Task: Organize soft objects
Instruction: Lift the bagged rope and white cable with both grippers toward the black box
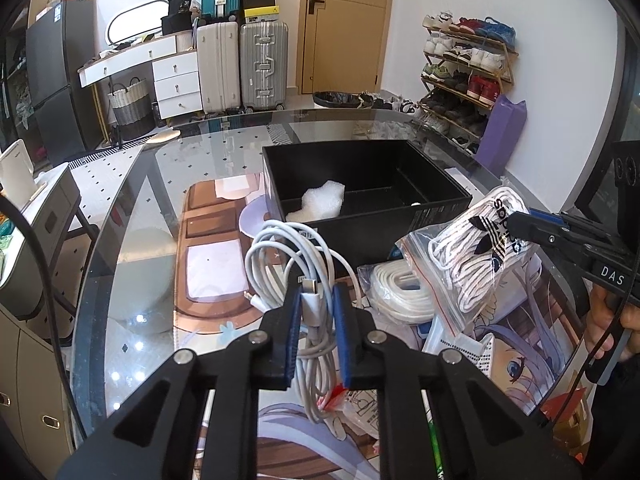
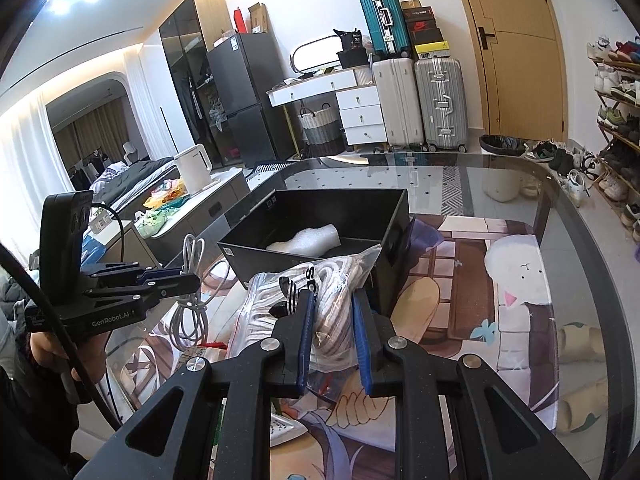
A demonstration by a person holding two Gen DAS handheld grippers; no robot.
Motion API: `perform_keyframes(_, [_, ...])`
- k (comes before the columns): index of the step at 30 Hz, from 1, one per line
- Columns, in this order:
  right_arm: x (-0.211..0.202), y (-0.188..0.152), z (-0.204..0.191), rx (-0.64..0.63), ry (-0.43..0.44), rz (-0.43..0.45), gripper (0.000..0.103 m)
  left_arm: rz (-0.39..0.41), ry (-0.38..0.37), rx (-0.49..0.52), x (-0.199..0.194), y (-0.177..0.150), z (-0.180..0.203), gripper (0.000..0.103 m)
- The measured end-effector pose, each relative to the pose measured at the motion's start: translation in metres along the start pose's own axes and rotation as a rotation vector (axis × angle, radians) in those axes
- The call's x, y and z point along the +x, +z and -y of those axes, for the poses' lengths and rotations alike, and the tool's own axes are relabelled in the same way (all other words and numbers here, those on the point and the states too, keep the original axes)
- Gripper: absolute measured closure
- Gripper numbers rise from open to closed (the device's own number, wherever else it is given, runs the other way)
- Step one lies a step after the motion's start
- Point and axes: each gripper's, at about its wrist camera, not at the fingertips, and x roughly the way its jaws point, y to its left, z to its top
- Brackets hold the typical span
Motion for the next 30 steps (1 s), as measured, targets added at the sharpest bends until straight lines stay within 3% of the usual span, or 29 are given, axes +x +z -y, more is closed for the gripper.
perform_keyframes(30, [-0.019, 0.011, -0.001, 0.003, -0.005, 0.086, 0.085, 0.077, 0.020, 0.005, -0.023, 0.021, -0.004, 0.091])
